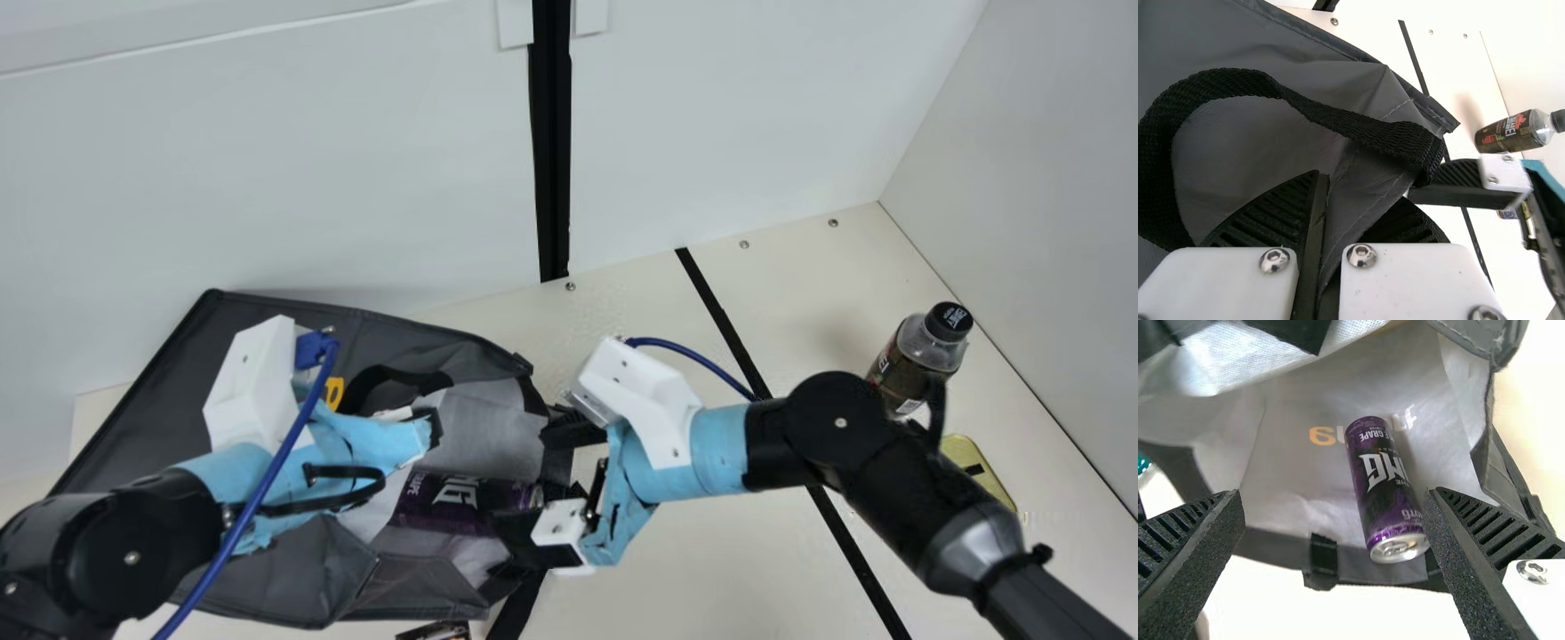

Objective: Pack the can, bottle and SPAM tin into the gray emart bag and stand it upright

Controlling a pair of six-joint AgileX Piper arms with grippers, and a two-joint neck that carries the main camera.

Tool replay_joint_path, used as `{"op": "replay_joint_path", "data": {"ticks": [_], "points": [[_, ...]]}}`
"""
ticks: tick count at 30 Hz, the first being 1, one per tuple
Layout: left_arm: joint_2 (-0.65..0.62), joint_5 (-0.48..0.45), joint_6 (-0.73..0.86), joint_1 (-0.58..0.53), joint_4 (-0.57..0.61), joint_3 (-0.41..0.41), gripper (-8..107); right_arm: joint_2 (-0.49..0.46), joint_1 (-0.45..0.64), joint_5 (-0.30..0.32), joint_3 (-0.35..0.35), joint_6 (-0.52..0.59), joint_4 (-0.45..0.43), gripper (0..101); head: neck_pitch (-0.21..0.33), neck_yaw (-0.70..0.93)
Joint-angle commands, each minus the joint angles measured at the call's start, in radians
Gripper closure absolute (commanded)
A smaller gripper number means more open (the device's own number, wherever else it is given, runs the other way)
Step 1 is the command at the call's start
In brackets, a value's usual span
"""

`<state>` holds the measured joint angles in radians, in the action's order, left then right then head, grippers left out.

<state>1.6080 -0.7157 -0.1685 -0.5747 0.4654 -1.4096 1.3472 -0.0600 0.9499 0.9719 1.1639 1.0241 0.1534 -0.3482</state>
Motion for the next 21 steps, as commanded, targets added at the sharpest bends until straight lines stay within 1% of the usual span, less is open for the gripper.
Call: {"op": "replay_joint_path", "data": {"ticks": [1,14,17,21], "points": [[0.0,0.0,0.0,0.0,0.0,0.0,107,-0.021,0.026,0.026,-0.004,0.002,-0.005,6,0.021,-0.001],[0.0,0.0,0.0,0.0,0.0,0.0,107,-0.148,0.213,0.185,-0.019,0.026,-0.054,6,0.021,-0.001],[0.0,0.0,0.0,0.0,0.0,0.0,107,-0.167,0.26,0.216,-0.017,0.03,-0.069,6,0.021,-0.001],[0.0,0.0,0.0,0.0,0.0,0.0,107,-0.189,0.321,0.243,-0.011,0.025,-0.095,6,0.021,-0.001]]}}
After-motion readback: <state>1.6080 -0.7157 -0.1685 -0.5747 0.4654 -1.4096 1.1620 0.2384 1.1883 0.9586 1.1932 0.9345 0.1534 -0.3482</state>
